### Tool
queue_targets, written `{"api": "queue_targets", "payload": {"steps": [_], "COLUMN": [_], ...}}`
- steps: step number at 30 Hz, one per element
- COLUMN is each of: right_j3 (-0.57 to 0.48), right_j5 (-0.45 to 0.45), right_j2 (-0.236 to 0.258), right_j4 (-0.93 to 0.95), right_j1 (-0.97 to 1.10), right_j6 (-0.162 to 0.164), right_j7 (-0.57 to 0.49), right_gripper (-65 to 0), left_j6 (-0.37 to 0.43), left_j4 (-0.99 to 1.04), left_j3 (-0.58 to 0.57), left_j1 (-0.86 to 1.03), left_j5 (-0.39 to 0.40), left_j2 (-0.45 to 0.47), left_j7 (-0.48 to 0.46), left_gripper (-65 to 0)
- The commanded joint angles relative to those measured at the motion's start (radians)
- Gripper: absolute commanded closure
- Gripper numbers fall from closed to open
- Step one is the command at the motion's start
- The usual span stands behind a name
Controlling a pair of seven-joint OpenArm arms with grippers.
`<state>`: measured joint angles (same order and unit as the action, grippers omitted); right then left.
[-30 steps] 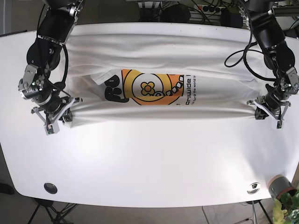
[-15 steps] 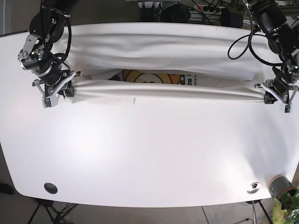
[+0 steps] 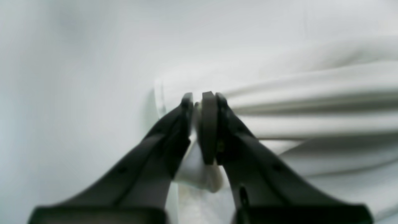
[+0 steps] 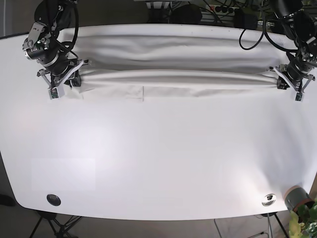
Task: Fold the T-shirt properly
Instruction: 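Lay the folded edge down and open both grippers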
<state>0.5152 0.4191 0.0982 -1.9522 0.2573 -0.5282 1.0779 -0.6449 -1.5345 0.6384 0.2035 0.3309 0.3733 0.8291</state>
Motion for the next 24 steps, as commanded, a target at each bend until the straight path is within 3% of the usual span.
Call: {"api": "queue_targets", "payload": {"steps": [1,5,7,13,16,19,24], "right_j3": [0.006,0.006,0.006,0.049,0.079,0.098,0.150], "right_j5": [-0.004,-0.007,-0.010,-0.001,-0.001,0.022,0.185], "right_j2": [0.010,0.004,-0.010,-0.021,-0.022,-0.022,-0.005], "right_j4": [-0.017,-0.014,-0.005,-0.002,-0.013,-0.025,-0.032], "right_j1": [0.004,0.015,0.015,0.038,0.040,0.037,0.035], "right_j6": [0.001,0.001,0.001,-0.005,-0.008,-0.010,-0.010], "right_j7": [-0.012,-0.012,-0.012,-0.014,-0.014,-0.014,-0.014], "right_gripper": [-2.5,-3.6,-7.9,-36.1,-43.9,-44.4,-44.4], "left_j6": [0.004,0.004,0.004,0.004,0.004,0.004,0.004], "left_j4": [-0.030,-0.031,-0.025,-0.027,-0.044,-0.096,-0.220], "left_j3": [0.008,0.004,0.004,0.007,0.010,0.010,0.011], "left_j1": [0.009,0.027,0.027,0.034,0.032,0.029,0.034], "left_j5": [-0.002,-0.002,-0.003,-0.002,0.000,0.001,0.061], "left_j2": [0.025,0.025,0.025,0.025,0.025,0.025,0.025], "left_j7": [-0.015,-0.015,-0.015,-0.015,-0.015,-0.015,-0.014], "left_gripper": [0.0,0.0,-4.4,-27.9,-33.5,-33.9,-33.9]}}
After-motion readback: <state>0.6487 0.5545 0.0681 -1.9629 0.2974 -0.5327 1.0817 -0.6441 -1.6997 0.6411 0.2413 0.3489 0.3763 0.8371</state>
